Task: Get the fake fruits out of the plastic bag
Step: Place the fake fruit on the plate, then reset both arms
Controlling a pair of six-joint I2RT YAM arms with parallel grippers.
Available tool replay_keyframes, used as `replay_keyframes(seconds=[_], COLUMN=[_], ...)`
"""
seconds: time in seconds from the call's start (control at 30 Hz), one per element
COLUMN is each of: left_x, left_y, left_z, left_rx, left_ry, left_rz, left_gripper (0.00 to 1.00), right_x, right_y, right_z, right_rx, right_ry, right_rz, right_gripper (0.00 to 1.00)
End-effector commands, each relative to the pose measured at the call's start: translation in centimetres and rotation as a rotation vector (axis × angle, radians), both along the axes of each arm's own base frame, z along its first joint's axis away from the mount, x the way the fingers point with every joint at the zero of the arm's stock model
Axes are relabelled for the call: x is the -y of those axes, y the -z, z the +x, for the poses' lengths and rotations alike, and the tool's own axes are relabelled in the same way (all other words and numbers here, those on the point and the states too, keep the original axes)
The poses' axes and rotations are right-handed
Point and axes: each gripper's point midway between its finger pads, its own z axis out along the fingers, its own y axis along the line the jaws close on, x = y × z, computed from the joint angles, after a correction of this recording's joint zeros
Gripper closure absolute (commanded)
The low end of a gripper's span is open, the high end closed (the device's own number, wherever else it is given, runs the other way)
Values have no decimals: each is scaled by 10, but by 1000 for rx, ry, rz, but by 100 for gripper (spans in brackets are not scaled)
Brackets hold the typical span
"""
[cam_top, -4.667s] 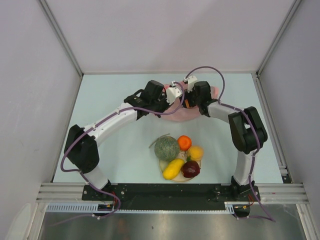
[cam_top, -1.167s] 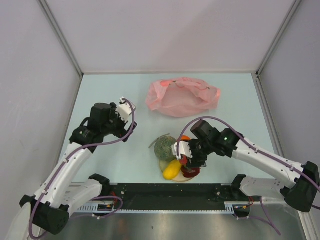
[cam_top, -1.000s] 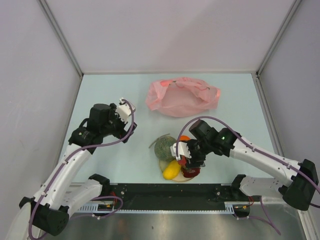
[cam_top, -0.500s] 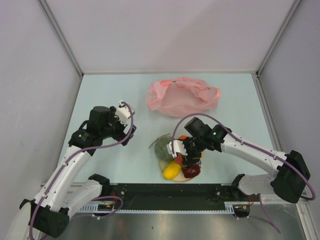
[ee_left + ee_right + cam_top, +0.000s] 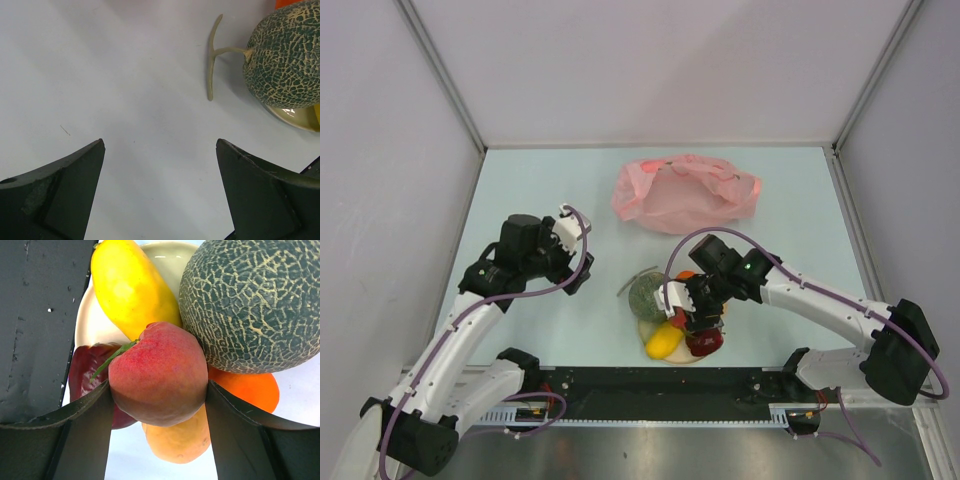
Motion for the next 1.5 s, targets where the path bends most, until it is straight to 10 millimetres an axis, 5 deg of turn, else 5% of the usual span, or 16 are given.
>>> replay_keyframes(seconds=[0.0,0.37,0.47,0.73,0.9,1.07,1.2,1.47], left_x=[6,10,11,12,9,5,-4,-7], left_y=[-5,-7,-8,-9,-6,-15,-35,-70], left_z=[-1,0,0,-2,-2,4,21,56], left_rx=[13,32,32,29,29,56,128,210], left_ry=[8,27,27,34,27,47,38,-24], left_rz=[-49,-73,-80,-77,-64,-17,58,94], left_gripper=[2,2,2,2,2,1,0,0], right_x=[5,13,16,17,35,51,92,166], right_y=[4,-3,-4,-14,-38,-72,-94,-97], right_z=[3,6,5,4,11,62,104,116], right_rx=[6,32,33,58,136,140,53,145], right_ry=[3,51,52,54,144,601,1019,1462], right_rz=[-15,-26,-28,-6,32,177,308,263], right_gripper=[34,19,1,0,0,0,0,0])
